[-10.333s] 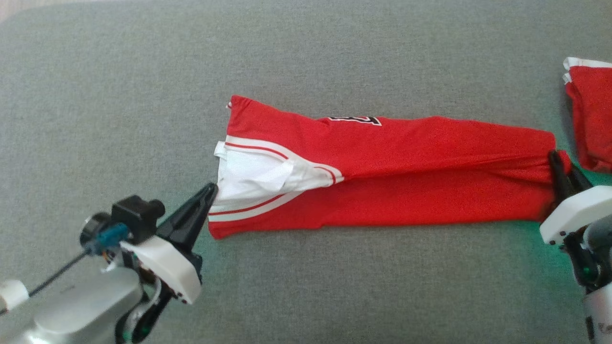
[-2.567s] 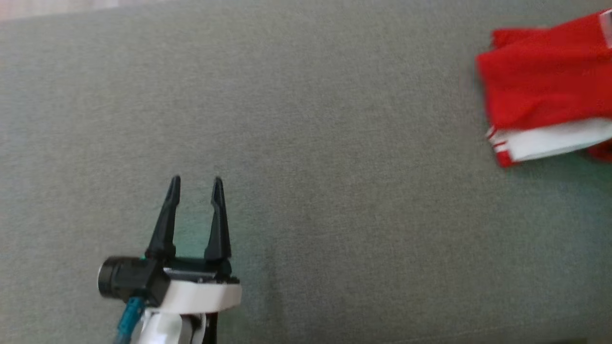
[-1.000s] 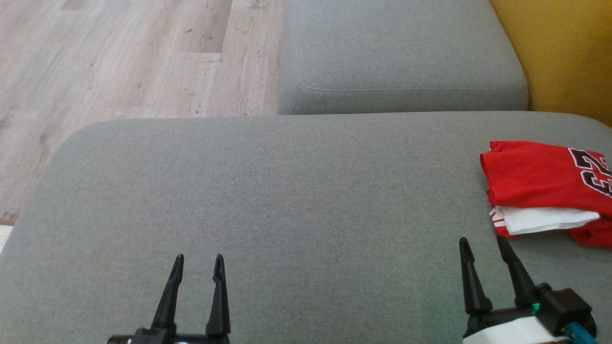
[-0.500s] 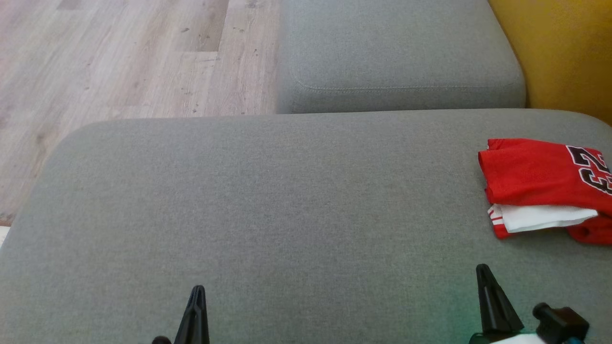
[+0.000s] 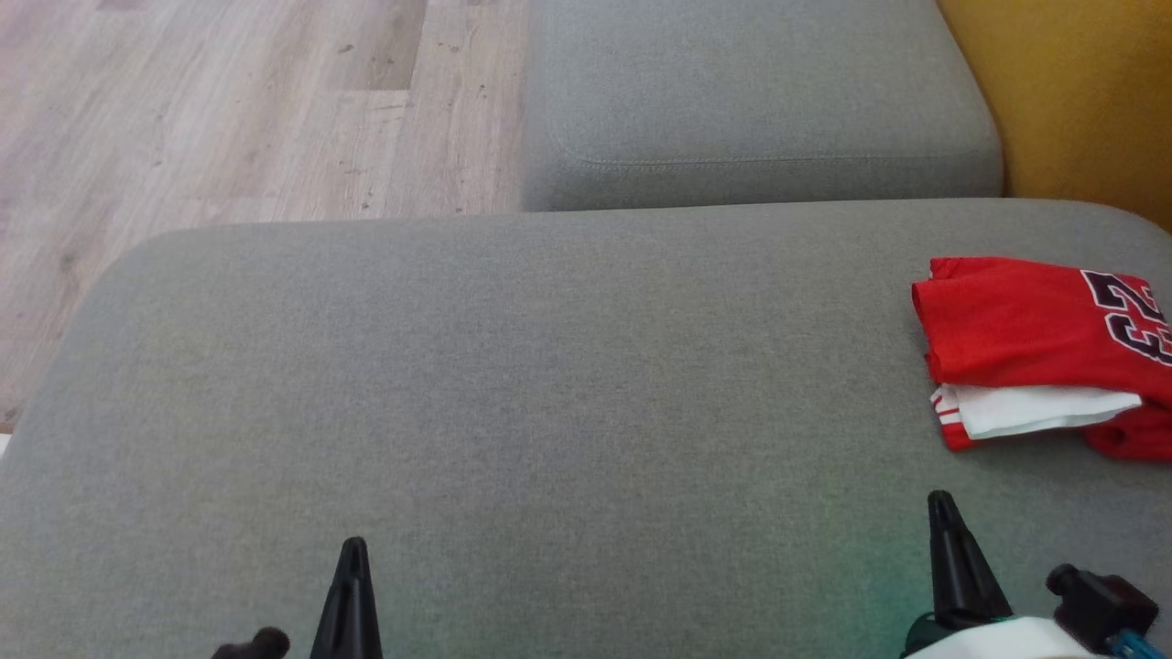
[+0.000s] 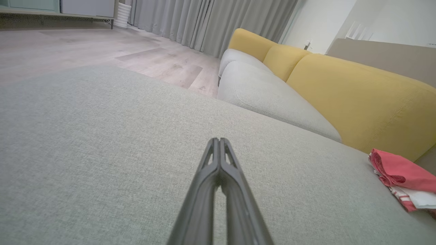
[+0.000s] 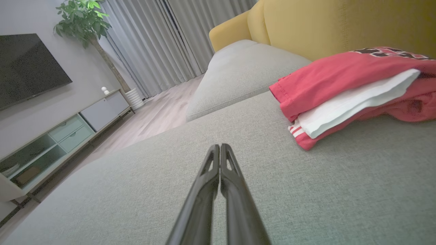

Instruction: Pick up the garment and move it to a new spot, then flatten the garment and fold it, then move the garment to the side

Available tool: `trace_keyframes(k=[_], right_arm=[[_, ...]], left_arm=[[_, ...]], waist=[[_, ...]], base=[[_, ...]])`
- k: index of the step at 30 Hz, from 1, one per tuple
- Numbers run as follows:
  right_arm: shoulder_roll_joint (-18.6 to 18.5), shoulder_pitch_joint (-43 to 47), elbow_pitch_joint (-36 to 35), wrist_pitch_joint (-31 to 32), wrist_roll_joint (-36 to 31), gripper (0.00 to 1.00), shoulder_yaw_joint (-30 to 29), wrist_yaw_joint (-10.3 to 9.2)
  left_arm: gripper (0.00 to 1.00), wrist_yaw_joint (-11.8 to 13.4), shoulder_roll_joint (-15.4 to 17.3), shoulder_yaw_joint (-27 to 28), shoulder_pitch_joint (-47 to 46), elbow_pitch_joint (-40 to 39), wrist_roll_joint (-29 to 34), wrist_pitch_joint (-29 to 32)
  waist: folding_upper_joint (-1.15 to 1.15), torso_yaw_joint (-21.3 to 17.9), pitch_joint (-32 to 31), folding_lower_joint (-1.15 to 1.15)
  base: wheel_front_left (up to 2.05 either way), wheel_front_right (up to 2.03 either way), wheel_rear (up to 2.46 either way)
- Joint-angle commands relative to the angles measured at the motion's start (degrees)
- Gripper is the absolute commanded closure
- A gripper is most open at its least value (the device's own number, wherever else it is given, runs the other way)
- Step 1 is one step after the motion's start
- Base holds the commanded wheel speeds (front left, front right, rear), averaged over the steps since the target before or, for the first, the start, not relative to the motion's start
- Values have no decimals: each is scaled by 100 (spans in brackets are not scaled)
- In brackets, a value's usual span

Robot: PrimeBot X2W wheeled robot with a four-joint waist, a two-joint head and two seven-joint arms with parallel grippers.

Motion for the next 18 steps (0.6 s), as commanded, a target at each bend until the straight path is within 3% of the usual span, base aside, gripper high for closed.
trace_keyframes(k=[1, 18], right_arm=[[-83, -291, -153, 13, 149, 100, -23, -1], [-123, -532, -104, 272, 1386, 100, -120, -1]], left_arm=[[100, -30, 57, 101, -291, -143, -130, 11], [100, -198, 100, 345, -551, -35, -1358, 258]], waist=[[0, -4, 5, 0], [0, -71, 96, 0]], base=[[0, 0, 0], [0, 0, 0]])
